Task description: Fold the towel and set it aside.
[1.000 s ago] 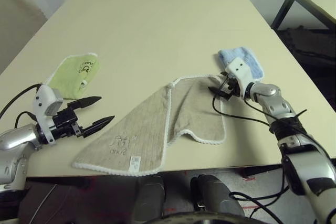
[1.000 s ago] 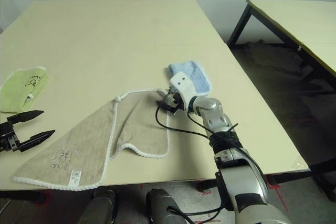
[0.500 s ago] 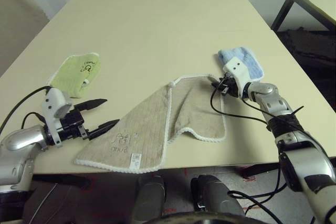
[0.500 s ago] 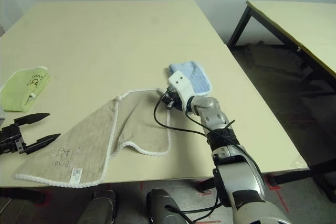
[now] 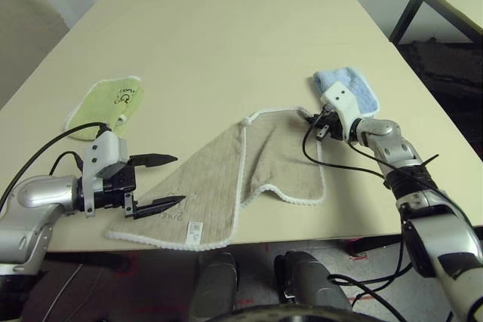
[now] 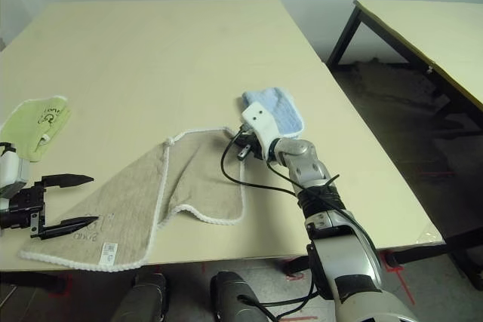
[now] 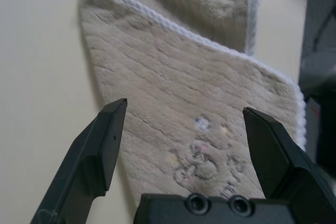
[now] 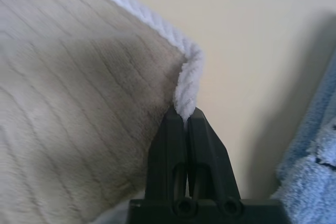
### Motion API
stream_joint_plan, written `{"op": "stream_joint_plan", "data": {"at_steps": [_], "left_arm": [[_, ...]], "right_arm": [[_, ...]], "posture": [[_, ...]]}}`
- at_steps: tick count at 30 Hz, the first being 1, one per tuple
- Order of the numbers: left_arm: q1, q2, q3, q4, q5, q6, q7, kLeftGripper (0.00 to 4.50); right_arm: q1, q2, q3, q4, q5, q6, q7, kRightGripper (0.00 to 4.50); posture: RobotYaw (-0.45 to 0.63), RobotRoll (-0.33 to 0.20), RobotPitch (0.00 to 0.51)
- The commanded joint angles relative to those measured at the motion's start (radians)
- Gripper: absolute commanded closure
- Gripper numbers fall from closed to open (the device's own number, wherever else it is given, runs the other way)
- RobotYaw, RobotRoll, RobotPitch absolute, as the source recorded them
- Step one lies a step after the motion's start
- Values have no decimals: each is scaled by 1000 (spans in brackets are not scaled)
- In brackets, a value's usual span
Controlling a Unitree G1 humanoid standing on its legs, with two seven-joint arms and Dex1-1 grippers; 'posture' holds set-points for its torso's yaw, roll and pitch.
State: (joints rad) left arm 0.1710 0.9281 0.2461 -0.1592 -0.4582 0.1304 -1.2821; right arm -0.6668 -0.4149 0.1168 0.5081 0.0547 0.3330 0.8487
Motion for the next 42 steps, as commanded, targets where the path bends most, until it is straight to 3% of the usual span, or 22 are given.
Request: {"op": "stream_joint_plan", "data": {"at_steps": [1, 6, 10, 15, 18, 23, 27, 29, 33, 37, 40, 42], "left_arm": [[10, 15, -17, 19, 43, -31, -11, 0], [8, 41, -10, 112, 99, -96, -25, 0], [-2, 49, 7, 154, 91, -117, -29, 0], [-13, 39, 84, 140, -32, -59, -59, 0], [-15, 28, 125, 94, -127, 15, -70, 0], [-10, 39, 115, 79, -95, 12, -61, 0], [-10, 32, 108, 63, -88, 19, -51, 0], [-12, 31, 107, 62, -87, 21, -50, 0], [-22, 29, 102, 62, -85, 20, -50, 0], [-39, 25, 87, 66, -80, 19, -47, 0], [-52, 19, 71, 69, -73, 16, -42, 0], [-60, 14, 61, 67, -71, 16, -38, 0]], "right_arm": [[-42, -4, -50, -188, 136, 234, 64, 4464], [-169, -33, -102, -416, 356, 644, 114, 4464], [-296, -40, -169, -464, 490, 844, 100, 4464], [-524, -5, -319, -412, 647, 1014, 49, 4464], [-625, 36, -412, -369, 707, 1046, -12, 4464], [-814, 156, -625, -238, 771, 932, -256, 4464], [-762, 84, -436, -271, 657, 842, -236, 4464], [-736, 49, -376, -296, 666, 862, -198, 4464], [-733, -85, -307, -386, 882, 1190, -21, 4464], [-932, 1, -563, -142, 1003, 1278, -93, 4464], [-1051, 88, -743, 30, 998, 1055, -369, 4464], [-1079, 115, -762, 66, 940, 921, -493, 4464]], "posture": [[-38, 0, 125], [-44, 0, 125], [-41, 0, 120], [-32, 0, 114], [-28, 0, 113], [-25, 0, 111], [-25, 0, 109], [-25, 0, 108], [-28, 0, 108], [-33, 0, 107], [-35, 0, 105], [-35, 0, 101]]}}
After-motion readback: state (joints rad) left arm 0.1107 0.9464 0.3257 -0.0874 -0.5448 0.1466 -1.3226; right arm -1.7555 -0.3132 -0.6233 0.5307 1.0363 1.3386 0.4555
